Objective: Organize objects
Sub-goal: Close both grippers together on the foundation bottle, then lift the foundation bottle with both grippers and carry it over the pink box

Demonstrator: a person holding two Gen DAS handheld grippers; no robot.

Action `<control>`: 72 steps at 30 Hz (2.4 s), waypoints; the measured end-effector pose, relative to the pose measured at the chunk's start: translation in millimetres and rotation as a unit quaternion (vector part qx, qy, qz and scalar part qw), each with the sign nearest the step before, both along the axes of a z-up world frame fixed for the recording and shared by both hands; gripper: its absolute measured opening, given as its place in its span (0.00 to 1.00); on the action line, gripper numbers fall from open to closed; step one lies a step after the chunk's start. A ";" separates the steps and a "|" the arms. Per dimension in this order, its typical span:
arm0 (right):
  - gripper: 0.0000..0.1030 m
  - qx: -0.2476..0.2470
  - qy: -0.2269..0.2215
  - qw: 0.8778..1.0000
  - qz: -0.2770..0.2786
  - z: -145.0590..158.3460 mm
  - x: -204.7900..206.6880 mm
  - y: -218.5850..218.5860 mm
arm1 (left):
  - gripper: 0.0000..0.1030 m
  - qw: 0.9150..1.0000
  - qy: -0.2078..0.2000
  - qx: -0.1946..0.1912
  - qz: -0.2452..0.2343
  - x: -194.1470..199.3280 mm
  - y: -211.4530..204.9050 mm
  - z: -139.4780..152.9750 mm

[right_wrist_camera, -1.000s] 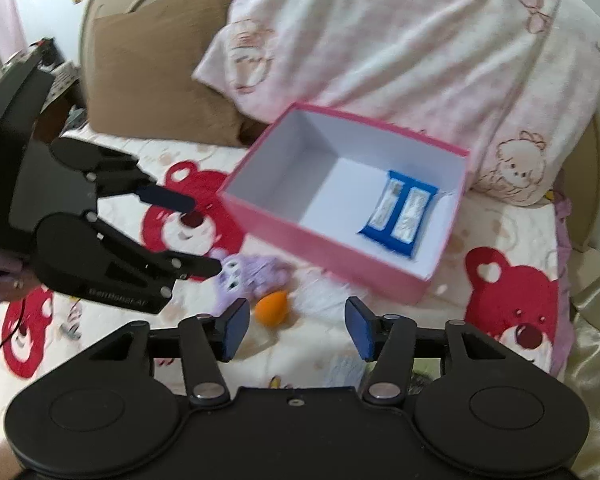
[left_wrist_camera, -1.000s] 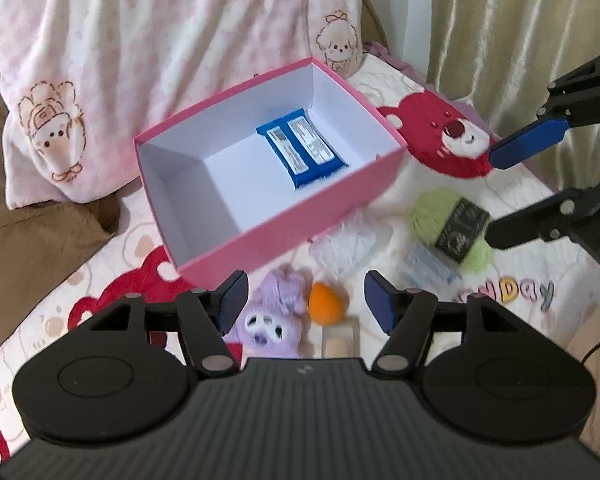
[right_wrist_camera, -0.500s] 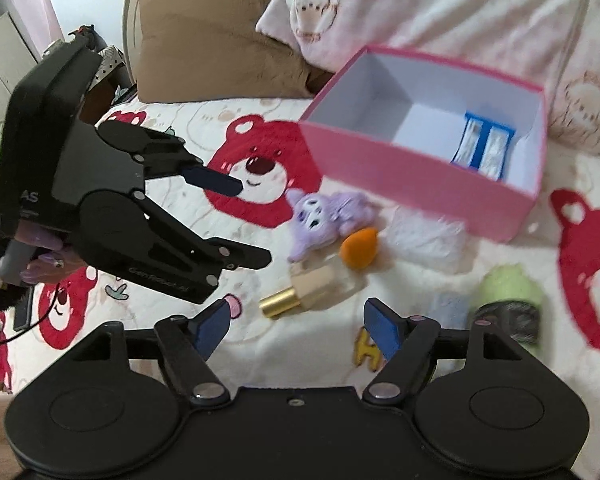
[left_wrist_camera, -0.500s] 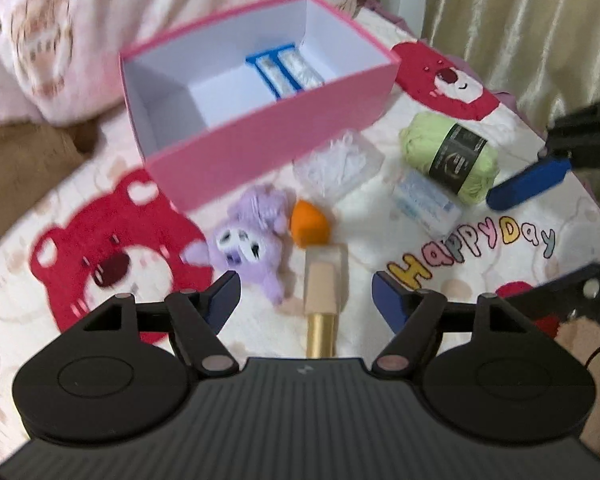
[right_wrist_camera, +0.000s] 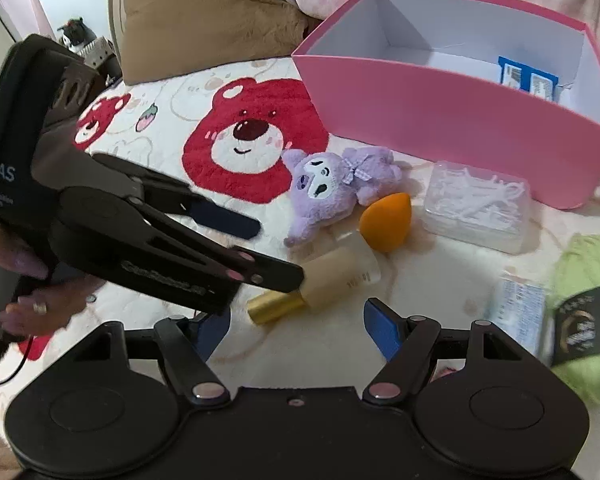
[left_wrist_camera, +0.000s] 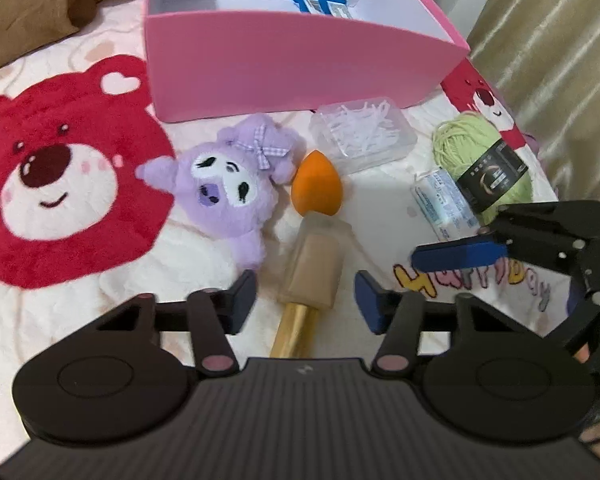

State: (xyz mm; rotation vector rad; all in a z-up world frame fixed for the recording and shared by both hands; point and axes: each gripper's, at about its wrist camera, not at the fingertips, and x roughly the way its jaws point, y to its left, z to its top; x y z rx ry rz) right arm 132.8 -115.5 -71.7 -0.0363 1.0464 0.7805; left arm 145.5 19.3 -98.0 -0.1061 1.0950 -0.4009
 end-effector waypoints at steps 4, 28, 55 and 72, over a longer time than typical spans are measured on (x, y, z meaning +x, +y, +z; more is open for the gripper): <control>0.76 0.019 0.001 1.000 -0.015 -19.2 1.0 5.2 | 0.34 1.000 0.009 0.007 0.005 3.1 -10.0 -15.4; 0.41 -0.044 -0.042 0.997 -0.050 -47.6 -2.8 4.5 | 0.35 0.992 0.068 -0.080 0.065 6.3 -19.4 -29.9; 0.50 -0.025 -0.053 0.997 -0.057 6.1 -46.0 1.2 | 0.37 0.998 0.017 -0.037 0.042 -47.1 -35.3 40.5; 0.50 -0.055 -0.134 0.987 -0.072 98.4 -23.3 -1.7 | 0.37 0.999 -0.040 -0.034 0.005 -9.7 -42.3 136.3</control>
